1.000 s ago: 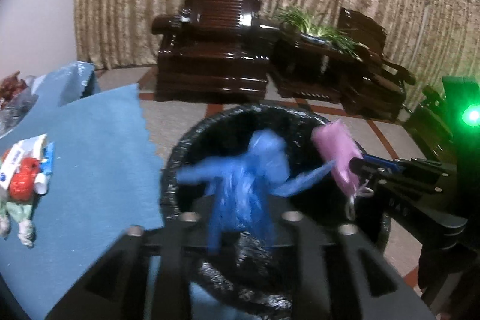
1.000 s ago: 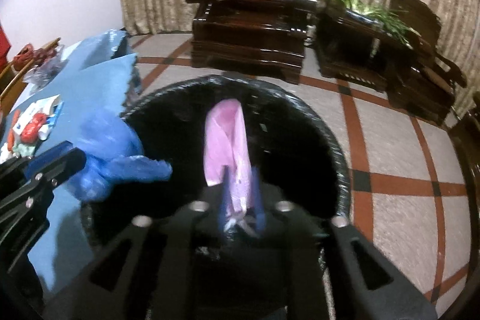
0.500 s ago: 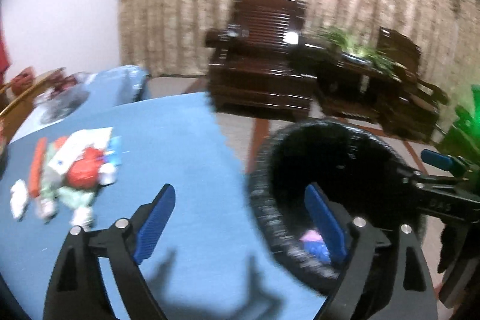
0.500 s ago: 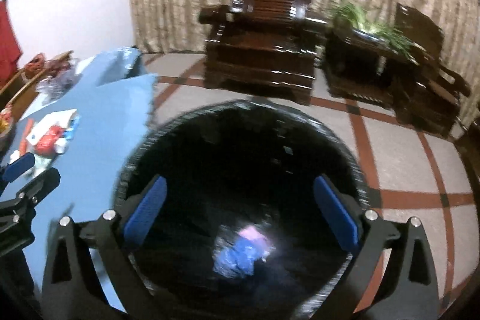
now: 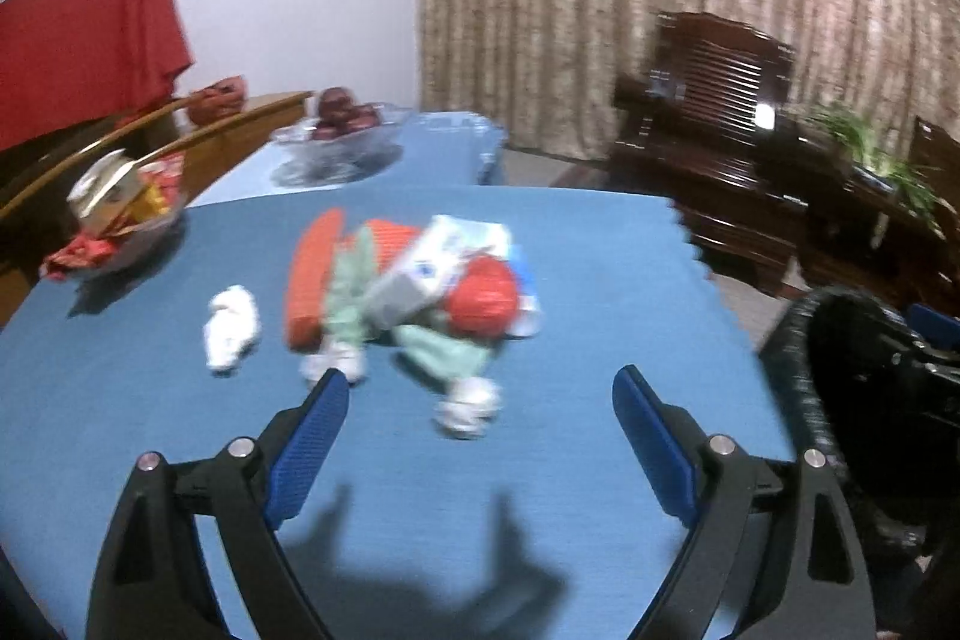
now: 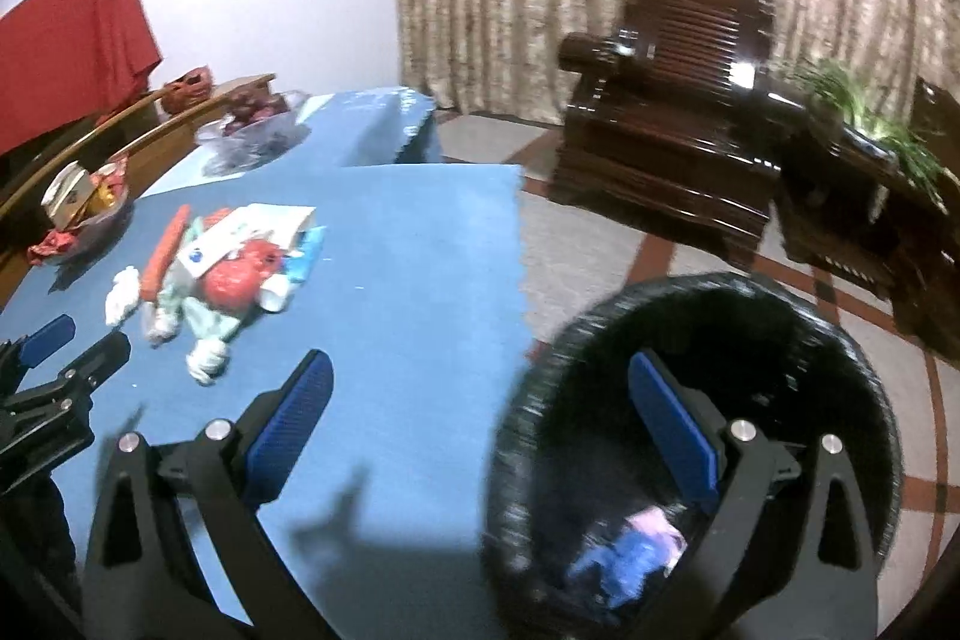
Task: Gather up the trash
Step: 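Move both tools back over the trash pile on the table, then grasp the red plastic bag with the right tool while the left tool grasps the green glove, then carry both items over the bin and open both tools to drop them, then move both tools back to the remaining trash on the table, then grasp the white tissue with the left tool while the right tool grasps the white medicine box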
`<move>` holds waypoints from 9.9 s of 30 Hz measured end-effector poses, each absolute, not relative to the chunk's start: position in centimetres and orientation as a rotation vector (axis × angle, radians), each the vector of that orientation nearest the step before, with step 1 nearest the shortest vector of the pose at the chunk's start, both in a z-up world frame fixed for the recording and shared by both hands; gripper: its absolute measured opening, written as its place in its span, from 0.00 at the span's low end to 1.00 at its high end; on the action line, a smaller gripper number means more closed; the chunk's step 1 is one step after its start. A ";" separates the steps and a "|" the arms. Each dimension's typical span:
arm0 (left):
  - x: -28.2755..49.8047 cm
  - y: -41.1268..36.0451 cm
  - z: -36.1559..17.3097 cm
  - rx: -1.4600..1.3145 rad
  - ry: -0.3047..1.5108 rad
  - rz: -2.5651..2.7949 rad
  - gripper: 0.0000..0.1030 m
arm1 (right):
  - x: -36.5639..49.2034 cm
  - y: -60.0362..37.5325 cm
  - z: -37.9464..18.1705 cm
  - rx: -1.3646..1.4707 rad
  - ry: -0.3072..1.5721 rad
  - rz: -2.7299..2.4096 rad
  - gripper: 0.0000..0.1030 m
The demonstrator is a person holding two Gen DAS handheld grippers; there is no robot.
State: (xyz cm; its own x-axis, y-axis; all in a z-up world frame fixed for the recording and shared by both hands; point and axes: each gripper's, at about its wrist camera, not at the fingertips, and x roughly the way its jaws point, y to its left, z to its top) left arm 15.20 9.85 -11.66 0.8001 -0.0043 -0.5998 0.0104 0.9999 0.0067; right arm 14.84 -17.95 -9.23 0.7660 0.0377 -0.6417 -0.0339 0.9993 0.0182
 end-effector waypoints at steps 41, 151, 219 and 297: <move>23.3 21.1 -18.1 -0.053 0.721 0.141 0.69 | 28.5 1.0 -17.1 -0.024 0.830 0.417 0.35; 13.0 -16.8 -10.3 0.107 0.726 -0.689 0.31 | 4.9 -34.9 -8.9 0.071 0.774 -0.146 0.34; 22.8 28.8 -16.7 -0.108 0.719 0.145 0.72 | 25.2 0.7 -14.1 -0.058 0.734 0.268 0.80; 20.4 17.2 -14.2 -0.071 0.751 -0.160 0.16 | 21.8 -5.2 -11.4 0.063 0.766 0.297 0.55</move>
